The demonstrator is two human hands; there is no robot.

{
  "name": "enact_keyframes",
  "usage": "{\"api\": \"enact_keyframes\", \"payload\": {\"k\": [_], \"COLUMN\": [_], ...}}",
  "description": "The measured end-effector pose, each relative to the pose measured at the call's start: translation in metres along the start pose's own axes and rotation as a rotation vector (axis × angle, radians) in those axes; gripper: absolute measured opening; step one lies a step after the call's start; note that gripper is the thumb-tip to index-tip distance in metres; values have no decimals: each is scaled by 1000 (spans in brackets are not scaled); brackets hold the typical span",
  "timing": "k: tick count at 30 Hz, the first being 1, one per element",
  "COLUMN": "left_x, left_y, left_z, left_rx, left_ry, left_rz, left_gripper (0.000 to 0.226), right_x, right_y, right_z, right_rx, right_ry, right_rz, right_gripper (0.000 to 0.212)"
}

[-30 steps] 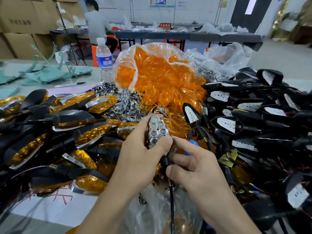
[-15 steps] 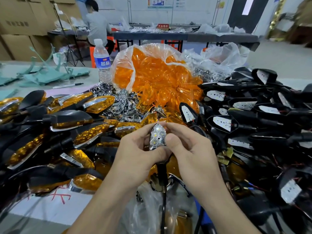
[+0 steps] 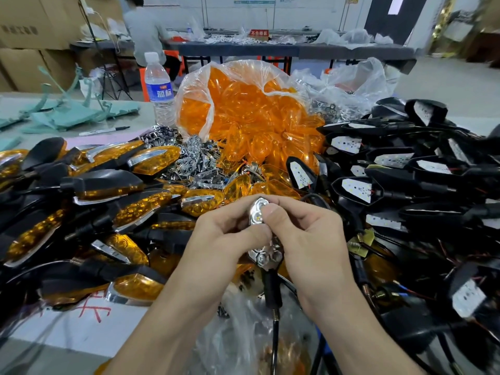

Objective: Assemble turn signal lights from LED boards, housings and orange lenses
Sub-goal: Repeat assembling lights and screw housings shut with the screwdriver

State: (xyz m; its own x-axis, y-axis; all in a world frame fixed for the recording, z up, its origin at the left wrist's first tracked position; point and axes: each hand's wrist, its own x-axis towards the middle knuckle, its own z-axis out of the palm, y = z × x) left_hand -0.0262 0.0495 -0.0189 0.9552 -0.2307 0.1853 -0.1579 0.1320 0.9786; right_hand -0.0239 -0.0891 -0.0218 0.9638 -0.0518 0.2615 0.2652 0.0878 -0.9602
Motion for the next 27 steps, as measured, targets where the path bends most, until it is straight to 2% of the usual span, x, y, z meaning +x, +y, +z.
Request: {"api": "enact_keyframes", "payload": {"k": [3, 8, 13, 19, 24, 27], "left_x": [1, 2, 1, 0, 2, 7], "left_y": [-3, -2, -4, 1, 1, 6], "left_z": [1, 3, -1, -4, -1, -10], "left_rx": [-14, -78, -102, -135, -177, -345], "left_ry": [6, 45, 37, -79, -8, 87], "left_rz": [0, -31, -61, -122, -139, -164], "left_gripper": [35, 31, 30, 44, 48, 52], "right_x": [-1, -2, -5, -10, -11, -18], "right_y": [2, 3, 2, 2, 0, -1], "right_z": [-3, -11, -12, -13, -11, -13], "right_rx": [30, 150, 126, 105, 57, -21], "right_ry": [-14, -116, -128, -50, -73, -92], "right_rz": [20, 237, 191, 135, 173, 247], "right_gripper": [19, 29, 37, 36, 34, 45]}}
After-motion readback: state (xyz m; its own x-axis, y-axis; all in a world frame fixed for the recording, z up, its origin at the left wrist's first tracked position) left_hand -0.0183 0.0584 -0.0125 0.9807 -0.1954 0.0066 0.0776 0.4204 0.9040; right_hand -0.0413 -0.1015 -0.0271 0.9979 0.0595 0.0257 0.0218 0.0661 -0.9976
